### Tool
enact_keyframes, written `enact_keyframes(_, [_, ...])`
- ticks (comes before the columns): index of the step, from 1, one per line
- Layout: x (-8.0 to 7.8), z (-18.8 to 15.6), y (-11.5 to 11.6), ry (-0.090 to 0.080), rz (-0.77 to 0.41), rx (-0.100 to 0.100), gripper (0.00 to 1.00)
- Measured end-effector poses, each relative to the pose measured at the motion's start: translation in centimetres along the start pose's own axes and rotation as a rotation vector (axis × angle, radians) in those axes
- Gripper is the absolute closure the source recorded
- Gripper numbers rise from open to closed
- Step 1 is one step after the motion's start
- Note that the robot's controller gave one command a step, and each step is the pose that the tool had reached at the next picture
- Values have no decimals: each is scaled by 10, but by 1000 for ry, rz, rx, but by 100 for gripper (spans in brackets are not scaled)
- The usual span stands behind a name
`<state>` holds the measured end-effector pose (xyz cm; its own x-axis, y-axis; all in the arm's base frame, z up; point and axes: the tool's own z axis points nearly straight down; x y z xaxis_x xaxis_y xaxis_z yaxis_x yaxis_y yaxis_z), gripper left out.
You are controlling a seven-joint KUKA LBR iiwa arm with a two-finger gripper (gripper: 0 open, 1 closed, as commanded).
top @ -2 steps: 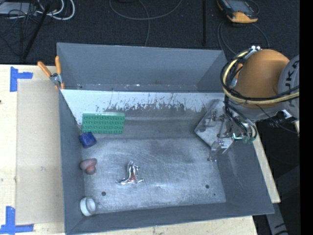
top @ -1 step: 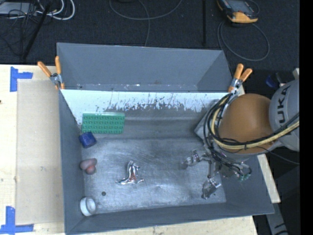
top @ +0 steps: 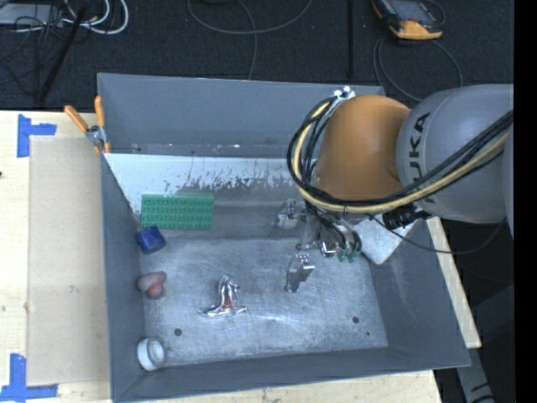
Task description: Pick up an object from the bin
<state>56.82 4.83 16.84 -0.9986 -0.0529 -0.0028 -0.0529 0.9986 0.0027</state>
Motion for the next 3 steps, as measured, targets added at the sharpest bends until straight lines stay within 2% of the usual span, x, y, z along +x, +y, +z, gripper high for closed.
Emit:
enact_keyframes(1, [23, 98, 93, 3, -160, 2, 0])
enact_keyframes(2, [22, 95, 93, 3, -160, 2, 100])
enact_keyframes(3, [-6, -54, 60, -7, -240, 3, 100])
